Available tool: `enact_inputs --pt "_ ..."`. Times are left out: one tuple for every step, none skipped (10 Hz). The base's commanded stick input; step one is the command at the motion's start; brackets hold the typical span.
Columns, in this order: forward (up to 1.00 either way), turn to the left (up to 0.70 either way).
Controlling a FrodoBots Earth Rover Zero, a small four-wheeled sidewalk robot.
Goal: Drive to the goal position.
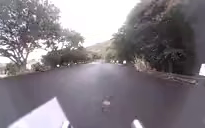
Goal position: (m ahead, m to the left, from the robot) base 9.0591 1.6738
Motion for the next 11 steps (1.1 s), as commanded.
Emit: enact_inputs --pt "1.0 0.0" --pt "1.0 0.0" --pt "1.0 0.0" --pt "1.0 0.0" --pt "1.0 0.0" --pt "1.0 0.0" --pt "1.0 0.0" --pt "1.0 0.0" --pt "1.0 0.0" --pt "1.0 0.0" --pt "1.0 0.0"
